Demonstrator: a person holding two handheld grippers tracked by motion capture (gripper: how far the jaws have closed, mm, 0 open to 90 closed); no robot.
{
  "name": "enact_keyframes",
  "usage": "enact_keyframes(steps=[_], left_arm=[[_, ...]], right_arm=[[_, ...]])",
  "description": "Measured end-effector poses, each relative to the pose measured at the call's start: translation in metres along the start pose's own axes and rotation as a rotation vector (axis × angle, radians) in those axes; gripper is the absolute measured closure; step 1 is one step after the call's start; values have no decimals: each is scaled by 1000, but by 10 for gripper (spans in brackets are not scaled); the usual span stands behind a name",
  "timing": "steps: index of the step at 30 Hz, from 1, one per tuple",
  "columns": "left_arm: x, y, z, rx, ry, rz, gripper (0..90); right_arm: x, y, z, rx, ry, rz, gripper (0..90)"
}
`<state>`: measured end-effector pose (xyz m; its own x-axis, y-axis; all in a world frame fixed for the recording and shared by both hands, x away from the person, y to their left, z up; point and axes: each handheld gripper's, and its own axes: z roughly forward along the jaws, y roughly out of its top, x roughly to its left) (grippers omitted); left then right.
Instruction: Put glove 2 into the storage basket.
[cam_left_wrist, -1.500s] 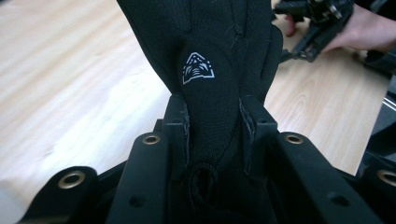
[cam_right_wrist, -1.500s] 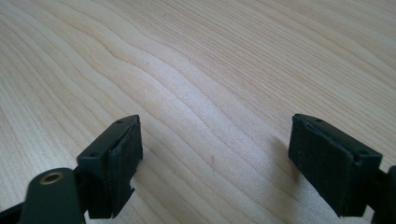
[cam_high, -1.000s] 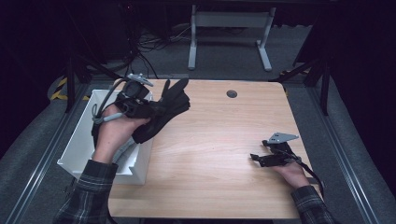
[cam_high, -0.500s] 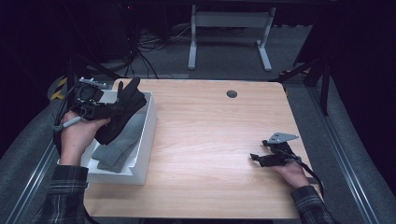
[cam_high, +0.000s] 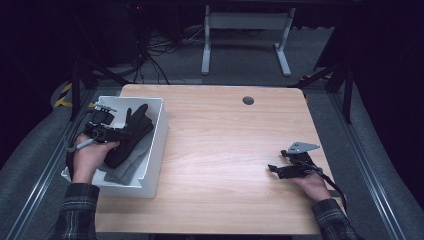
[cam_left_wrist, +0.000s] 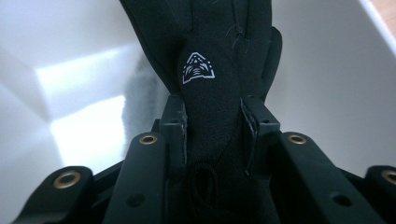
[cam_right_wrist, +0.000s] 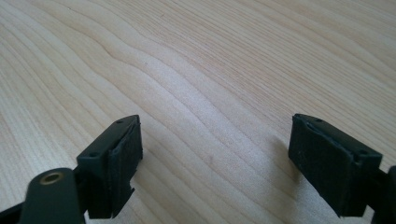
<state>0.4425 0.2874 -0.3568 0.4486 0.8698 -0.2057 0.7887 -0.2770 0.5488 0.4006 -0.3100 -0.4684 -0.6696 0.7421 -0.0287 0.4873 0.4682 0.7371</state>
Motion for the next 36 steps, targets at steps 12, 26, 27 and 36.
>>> enact_keyframes(steps=[12, 26, 27, 36], left_arm=[[-4, 3, -10, -94, 55, 17, 321], [-73, 37, -21, -196, -60, 140, 250], [-79, 39, -20, -200, -66, 146, 245], [-133, 49, 1, -206, -150, 223, 201]], right_arm=[[0, 0, 0, 0, -1, 0, 182], [0, 0, 0, 0, -1, 0, 182], [0, 0, 0, 0, 0, 0, 182], [0, 0, 0, 0, 0, -1, 181]])
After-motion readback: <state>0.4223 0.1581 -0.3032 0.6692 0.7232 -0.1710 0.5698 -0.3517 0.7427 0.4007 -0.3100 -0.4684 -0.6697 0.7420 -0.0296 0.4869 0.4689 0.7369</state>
